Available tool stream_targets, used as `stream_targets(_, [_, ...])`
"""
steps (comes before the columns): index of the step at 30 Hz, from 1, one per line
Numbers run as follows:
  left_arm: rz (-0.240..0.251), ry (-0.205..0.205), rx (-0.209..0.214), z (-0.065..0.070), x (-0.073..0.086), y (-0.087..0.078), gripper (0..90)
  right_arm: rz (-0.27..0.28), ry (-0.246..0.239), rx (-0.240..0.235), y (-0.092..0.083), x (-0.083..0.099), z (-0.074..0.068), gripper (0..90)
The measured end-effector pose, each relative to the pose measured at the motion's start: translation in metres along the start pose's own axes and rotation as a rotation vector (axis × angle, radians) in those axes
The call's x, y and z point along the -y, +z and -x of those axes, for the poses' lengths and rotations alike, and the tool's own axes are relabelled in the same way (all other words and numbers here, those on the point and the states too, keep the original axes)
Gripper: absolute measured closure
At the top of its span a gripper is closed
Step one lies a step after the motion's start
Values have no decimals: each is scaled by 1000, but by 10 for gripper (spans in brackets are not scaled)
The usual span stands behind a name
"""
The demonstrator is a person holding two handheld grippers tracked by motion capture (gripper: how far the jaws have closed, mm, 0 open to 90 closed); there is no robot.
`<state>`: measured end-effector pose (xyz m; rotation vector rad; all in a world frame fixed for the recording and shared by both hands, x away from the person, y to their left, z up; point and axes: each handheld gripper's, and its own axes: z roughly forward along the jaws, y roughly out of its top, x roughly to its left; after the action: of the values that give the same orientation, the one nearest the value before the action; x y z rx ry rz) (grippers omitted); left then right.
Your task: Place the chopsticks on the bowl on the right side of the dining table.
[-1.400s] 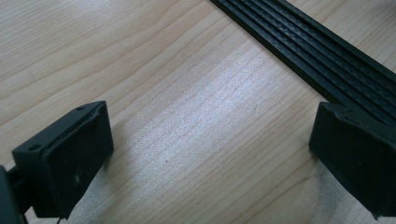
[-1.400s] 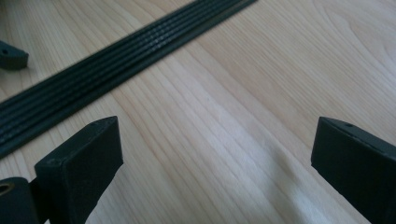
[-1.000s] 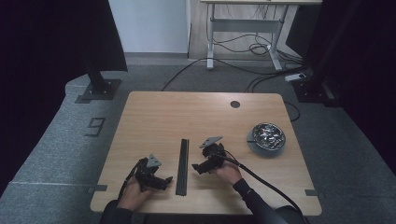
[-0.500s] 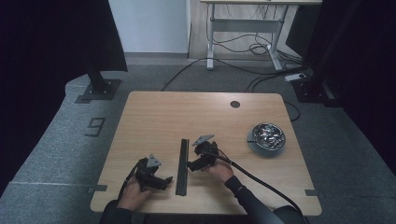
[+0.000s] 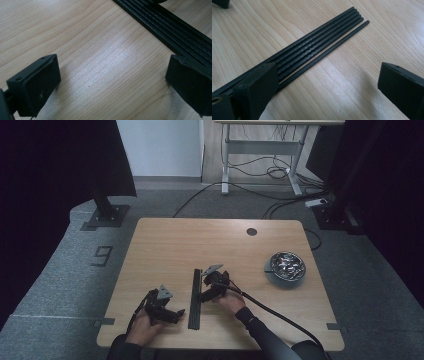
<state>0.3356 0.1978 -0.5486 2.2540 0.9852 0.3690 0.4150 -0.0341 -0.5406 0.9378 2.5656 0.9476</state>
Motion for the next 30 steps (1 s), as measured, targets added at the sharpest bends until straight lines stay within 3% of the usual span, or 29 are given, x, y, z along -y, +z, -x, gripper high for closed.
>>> stream_targets(15, [-2,2,0,0,0,0,0,-14,-1,-1,4,3,-1,24])
stream_targets(30, [-1,1,0,0,0,0,0,-22,-1,6,-7,16,2,8])
